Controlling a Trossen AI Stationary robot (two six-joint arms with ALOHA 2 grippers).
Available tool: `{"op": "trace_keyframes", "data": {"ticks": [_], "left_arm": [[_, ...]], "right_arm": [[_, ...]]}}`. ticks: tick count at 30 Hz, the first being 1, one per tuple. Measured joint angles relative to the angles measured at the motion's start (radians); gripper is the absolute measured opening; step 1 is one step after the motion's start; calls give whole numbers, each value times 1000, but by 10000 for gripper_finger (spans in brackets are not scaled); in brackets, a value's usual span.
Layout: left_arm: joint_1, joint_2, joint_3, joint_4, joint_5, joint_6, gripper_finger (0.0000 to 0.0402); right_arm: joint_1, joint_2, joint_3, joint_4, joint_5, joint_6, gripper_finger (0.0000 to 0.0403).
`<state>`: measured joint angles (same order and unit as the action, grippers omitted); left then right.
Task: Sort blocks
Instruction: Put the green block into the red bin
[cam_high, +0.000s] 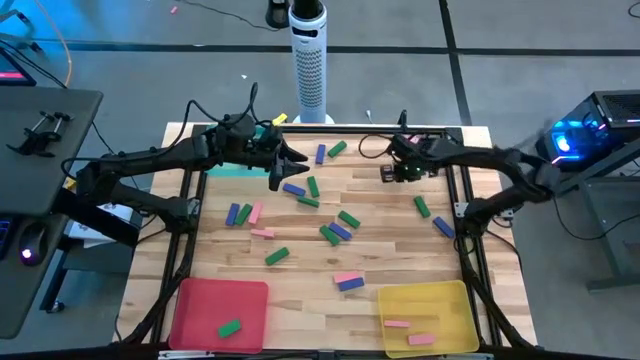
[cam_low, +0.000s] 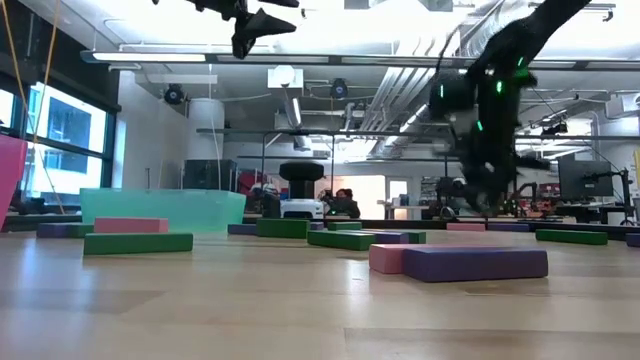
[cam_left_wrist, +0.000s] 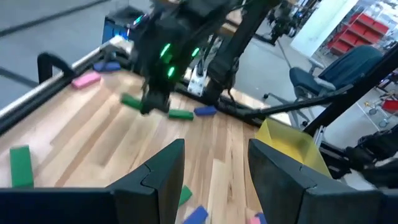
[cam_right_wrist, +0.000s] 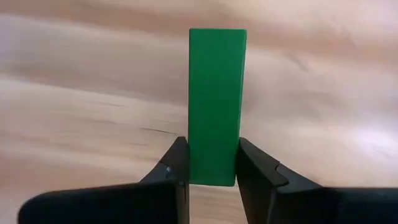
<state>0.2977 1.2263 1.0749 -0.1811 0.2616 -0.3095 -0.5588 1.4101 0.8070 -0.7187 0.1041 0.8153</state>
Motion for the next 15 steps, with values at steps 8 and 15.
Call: {"op": "trace_keyframes", "data": {"ticks": [8, 15], "left_arm": [[-15, 4, 0, 48, 1, 65, 163], [-21, 4, 0, 277, 1, 98, 163]], "right_arm": [[359, -275, 0, 424, 3, -133, 64], [560, -292, 3, 986, 143, -236, 61]]}}
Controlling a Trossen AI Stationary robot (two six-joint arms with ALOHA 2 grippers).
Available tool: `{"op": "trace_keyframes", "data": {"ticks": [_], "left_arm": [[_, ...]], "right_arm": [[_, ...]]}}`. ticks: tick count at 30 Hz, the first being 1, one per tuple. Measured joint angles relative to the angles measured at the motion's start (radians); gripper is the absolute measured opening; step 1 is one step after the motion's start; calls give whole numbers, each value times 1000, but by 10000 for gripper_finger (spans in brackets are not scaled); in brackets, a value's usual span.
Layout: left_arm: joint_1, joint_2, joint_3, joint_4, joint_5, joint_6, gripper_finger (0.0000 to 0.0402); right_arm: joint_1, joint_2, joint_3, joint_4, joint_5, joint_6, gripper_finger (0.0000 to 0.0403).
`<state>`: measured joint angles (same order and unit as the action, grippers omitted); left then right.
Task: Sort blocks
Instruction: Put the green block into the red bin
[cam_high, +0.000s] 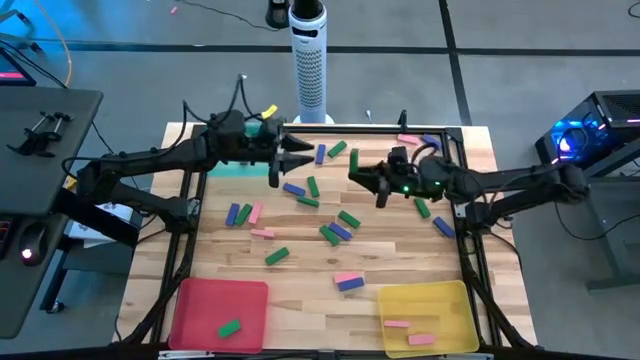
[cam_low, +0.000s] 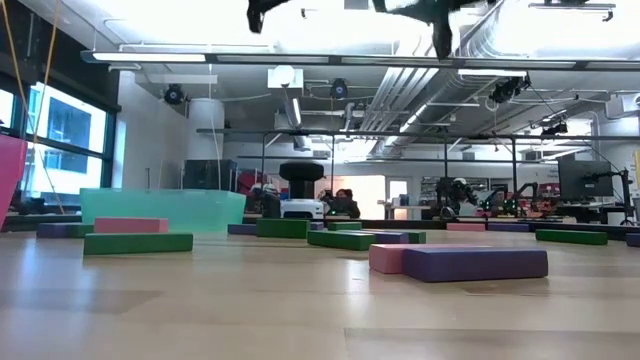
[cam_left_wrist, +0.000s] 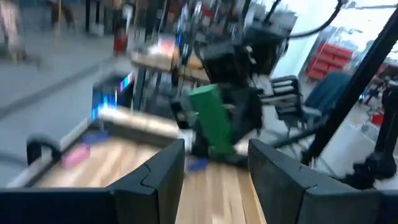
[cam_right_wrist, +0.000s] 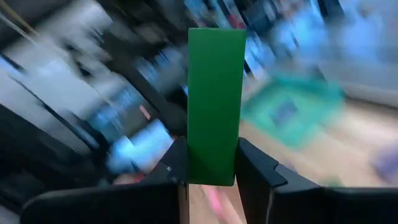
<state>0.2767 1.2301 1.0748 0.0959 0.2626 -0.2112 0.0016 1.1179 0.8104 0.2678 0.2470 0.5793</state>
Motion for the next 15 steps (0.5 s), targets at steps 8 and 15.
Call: {"op": "trace_keyframes", "data": {"ticks": [8, 15], "left_arm": [[6, 22, 0, 194, 85, -97, 193], [2, 101, 0, 368, 200, -237, 243]], "right_arm": [[35, 78, 264, -68, -15, -240, 61], [-4, 222, 584, -436, -125, -327, 60]]}}
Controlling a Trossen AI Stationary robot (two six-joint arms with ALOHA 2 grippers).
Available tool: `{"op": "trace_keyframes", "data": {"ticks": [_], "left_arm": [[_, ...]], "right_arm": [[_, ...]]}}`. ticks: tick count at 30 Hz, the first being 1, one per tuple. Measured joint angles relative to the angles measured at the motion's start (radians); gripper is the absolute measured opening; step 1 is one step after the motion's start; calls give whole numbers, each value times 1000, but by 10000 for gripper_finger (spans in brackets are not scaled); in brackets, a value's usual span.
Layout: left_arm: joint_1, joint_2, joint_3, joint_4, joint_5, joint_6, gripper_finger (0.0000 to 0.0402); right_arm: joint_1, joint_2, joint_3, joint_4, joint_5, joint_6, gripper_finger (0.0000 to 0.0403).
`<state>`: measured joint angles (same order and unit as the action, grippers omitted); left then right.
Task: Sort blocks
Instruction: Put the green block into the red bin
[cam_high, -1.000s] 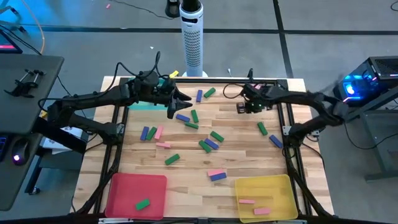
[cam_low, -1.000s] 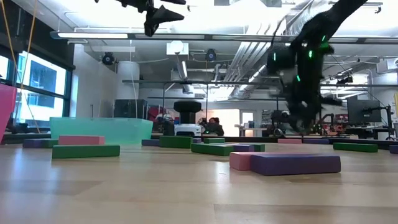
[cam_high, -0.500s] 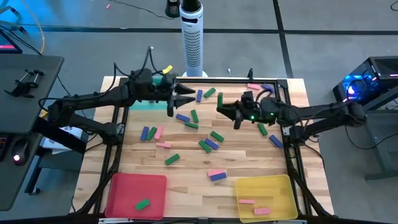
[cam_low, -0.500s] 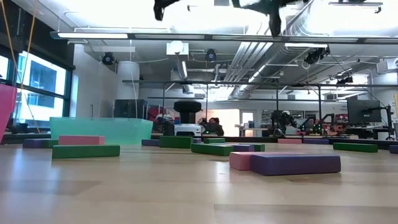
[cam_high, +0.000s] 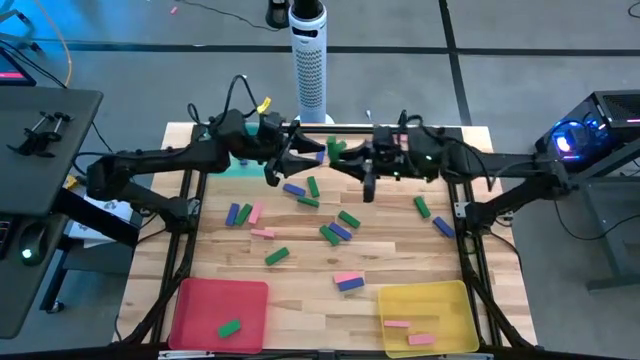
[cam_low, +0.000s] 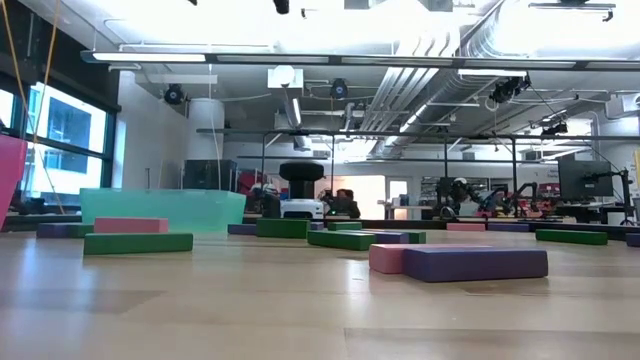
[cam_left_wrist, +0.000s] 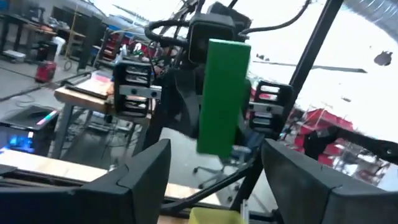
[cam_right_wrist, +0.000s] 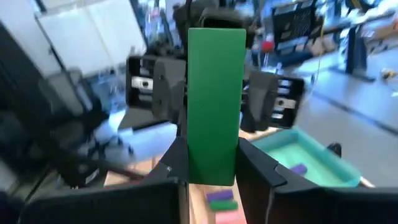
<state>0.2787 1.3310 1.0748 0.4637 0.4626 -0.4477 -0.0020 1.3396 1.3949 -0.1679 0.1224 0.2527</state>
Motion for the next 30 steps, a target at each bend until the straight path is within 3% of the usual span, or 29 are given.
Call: {"op": "trace_keyframes", "data": {"ticks": [6, 15, 20, 25, 30], "left_arm": [[-4, 26, 0, 90, 11, -22, 248], [-8, 27, 0, 118, 112, -22, 242], [-19, 27, 0, 117, 130, -19, 188], [-47, 18, 0, 103, 109, 50, 80], [-85, -52, -1, -52, 1, 146, 74]], "right_arm": [[-12, 109, 150, -153, -80, -28, 60], [-12, 148, 174, -158, -101, -8, 70], [-10, 148, 175, -158, -56, 5, 75], [-6, 148, 175, -160, -67, 13, 91], [-15, 147, 176, -186, -84, 47, 133]]}}
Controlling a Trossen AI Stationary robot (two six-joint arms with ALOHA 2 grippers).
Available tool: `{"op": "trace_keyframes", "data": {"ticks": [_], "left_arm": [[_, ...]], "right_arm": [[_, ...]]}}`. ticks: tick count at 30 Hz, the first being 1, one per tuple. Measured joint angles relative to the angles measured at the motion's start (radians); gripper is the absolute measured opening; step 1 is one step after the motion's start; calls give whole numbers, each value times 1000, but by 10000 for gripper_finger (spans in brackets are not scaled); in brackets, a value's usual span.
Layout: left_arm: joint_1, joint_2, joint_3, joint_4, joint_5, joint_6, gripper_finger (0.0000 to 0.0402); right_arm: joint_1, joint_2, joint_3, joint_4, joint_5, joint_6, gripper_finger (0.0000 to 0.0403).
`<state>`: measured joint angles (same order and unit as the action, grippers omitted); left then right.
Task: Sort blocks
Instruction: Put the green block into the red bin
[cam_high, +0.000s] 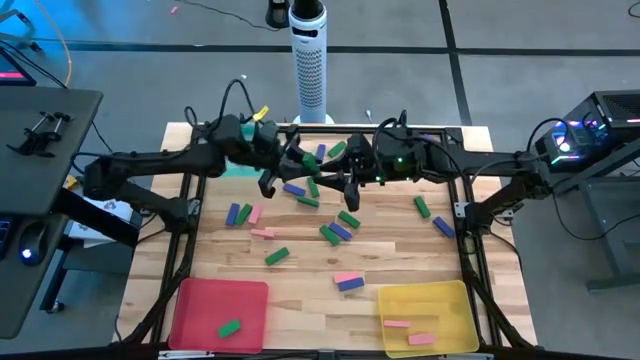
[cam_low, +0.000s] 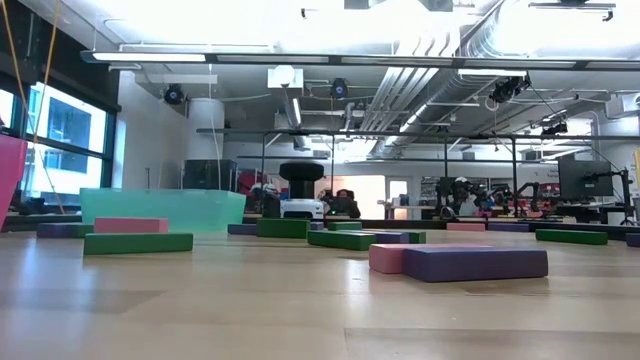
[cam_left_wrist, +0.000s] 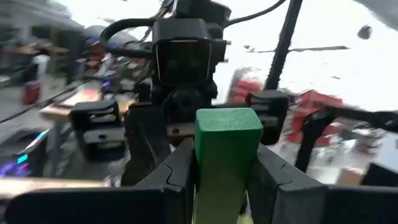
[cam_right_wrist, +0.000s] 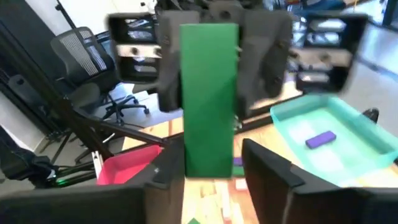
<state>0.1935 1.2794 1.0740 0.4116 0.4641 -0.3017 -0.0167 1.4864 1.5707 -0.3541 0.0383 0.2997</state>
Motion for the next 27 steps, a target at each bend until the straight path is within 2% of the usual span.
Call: {"op": "trace_keyframes", "data": {"ticks": [5, 9, 12, 15, 20, 27], "left_arm": [[-49, -129, 4, -302, -79, 64, 74], [-139, -210, 2, -608, -276, 65, 74], [-271, -234, 3, -844, -418, -11, 74], [-419, -197, 2, -1080, -501, -176, 74], [-671, -52, 1, -1311, -487, -496, 74], [-907, 187, 1, -1322, -382, -884, 74]], "right_arm": [[-36, -5, 0, -67, 6, -21, 177], [-60, -4, -1, -144, -18, -44, 193], [-79, -4, -1, -189, -20, -77, 194], [-91, -4, -1, -225, -18, -98, 195], [-73, -4, -1, -320, -29, -99, 195], [17, -4, -1, -515, -31, -99, 195]]}}
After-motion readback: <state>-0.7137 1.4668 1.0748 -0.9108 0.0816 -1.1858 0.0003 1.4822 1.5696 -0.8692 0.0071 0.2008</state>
